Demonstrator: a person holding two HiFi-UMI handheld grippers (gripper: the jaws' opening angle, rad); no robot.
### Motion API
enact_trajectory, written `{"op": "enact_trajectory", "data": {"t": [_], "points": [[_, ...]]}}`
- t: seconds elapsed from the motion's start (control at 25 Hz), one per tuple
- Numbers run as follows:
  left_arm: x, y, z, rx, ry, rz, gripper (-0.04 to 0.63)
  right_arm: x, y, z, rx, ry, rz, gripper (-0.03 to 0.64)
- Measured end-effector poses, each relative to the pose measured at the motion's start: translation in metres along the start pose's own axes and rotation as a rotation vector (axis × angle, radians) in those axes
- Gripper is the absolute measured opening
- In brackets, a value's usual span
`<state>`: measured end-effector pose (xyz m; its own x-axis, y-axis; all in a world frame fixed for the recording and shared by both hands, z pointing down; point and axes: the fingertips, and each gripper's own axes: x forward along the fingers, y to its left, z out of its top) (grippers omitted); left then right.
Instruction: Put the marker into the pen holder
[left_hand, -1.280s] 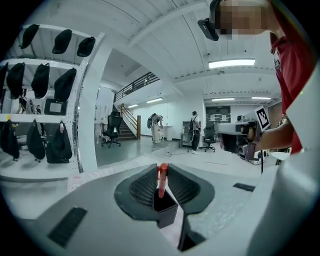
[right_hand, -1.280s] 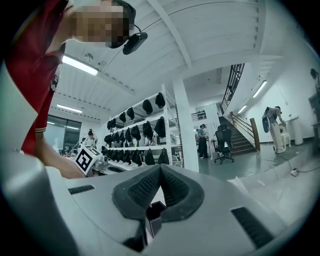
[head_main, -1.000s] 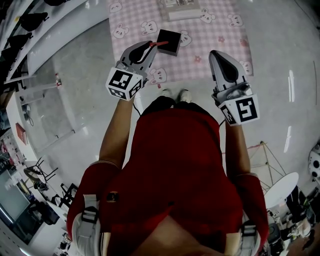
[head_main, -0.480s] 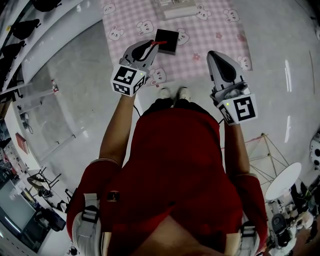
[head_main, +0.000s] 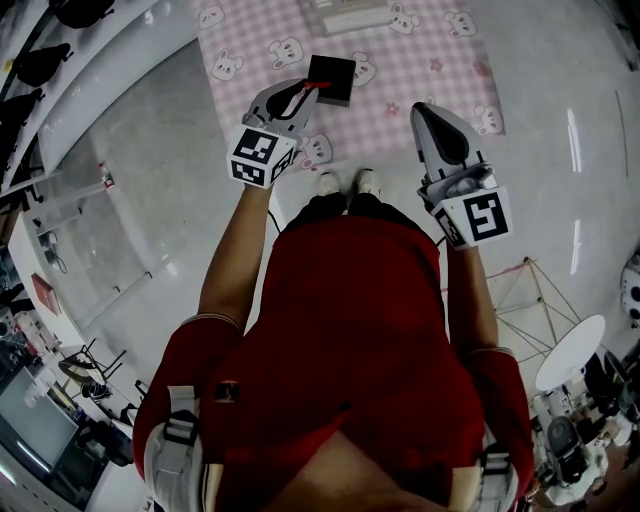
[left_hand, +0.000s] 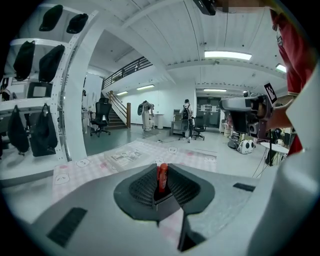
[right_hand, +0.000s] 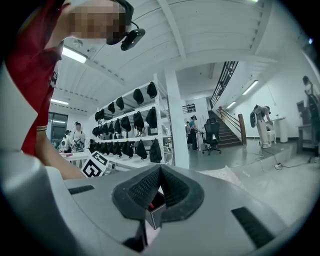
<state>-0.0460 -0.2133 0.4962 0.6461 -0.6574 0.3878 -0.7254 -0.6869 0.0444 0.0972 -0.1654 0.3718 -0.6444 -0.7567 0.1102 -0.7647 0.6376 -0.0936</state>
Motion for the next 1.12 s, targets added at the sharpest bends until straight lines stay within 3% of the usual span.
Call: {"op": "enact_trajectory", "data": {"t": [1.12], "points": [[0.020,0.003,-0.042,0.018,0.128,-0.040,0.064,-0.002,-0.003,-0.006,0.015,0.032,-0.043,-0.003]]}}
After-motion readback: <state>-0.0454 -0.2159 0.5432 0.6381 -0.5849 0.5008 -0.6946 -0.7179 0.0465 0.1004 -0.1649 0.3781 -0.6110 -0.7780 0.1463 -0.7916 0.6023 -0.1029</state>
